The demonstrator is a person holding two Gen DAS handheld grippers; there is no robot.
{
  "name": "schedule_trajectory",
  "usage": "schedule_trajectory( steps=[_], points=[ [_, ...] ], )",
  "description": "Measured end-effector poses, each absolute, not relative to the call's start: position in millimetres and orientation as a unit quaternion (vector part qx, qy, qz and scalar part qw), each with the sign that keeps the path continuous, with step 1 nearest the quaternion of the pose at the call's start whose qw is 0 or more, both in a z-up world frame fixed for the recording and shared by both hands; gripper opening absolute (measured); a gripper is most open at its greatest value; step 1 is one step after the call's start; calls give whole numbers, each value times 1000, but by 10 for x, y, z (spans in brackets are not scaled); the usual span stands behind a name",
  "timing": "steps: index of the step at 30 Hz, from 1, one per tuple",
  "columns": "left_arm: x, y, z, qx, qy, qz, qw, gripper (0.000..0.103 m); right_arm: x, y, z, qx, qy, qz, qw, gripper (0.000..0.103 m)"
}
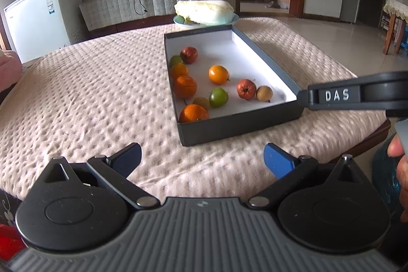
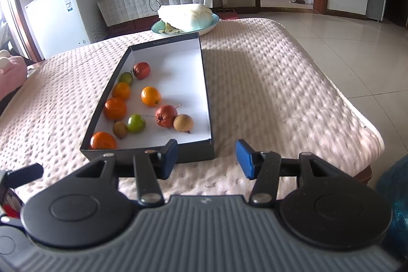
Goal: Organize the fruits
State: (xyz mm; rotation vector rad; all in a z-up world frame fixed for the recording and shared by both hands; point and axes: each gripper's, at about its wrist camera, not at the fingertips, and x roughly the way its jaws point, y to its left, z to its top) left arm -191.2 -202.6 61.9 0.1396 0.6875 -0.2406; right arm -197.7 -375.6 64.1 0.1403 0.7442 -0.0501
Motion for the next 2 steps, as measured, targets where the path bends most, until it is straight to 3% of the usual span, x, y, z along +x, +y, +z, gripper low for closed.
schedule_trajectory(
  steps=[2],
  points=[
    [-1902, -2006, 648, 61, 336, -126, 931, 103, -1974, -3756, 637, 68, 364, -27, 929, 53]
  ],
)
